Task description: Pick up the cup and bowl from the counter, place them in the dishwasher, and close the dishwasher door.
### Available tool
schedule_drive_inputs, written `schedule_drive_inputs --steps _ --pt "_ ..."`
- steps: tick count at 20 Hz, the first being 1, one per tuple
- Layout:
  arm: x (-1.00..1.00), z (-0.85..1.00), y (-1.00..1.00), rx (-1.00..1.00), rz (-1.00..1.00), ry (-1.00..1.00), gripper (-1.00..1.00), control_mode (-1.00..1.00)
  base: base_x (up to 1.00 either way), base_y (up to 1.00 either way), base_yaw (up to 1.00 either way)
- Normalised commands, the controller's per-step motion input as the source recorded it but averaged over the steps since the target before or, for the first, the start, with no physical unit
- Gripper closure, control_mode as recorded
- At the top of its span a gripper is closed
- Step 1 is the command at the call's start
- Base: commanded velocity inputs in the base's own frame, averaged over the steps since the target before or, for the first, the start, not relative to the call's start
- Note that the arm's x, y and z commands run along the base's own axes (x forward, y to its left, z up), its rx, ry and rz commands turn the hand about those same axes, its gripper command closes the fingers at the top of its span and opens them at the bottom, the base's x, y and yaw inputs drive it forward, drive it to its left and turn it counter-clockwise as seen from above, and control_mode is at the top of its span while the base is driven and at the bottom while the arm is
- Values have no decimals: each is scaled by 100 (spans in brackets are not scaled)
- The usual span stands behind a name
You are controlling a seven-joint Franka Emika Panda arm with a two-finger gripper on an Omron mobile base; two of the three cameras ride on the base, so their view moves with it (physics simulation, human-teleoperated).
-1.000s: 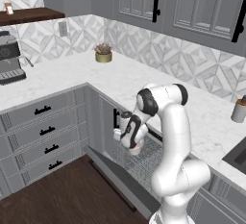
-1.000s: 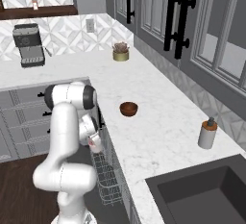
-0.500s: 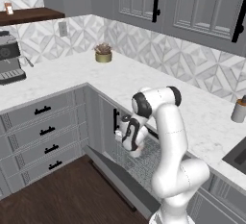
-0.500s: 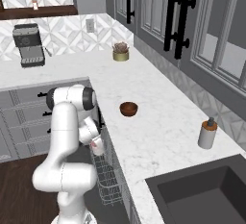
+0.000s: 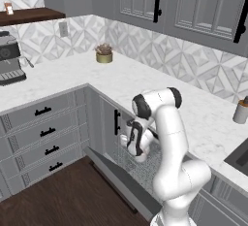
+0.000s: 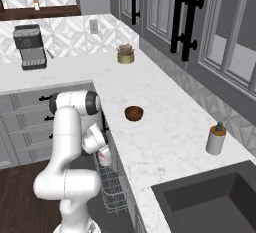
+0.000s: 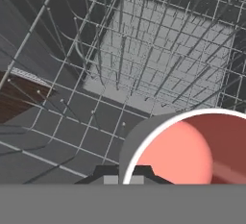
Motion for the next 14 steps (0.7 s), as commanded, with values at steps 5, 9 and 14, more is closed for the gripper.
schedule_drive_inputs --steps 5,9,14 --pt "0 -45 -1 -1 0 0 100 -100 0 0 0" --pt "-2 -39 0 -2 0 0 100 -100 0 0 0" --pt "-5 -30 2 0 0 0 100 -100 0 0 0"
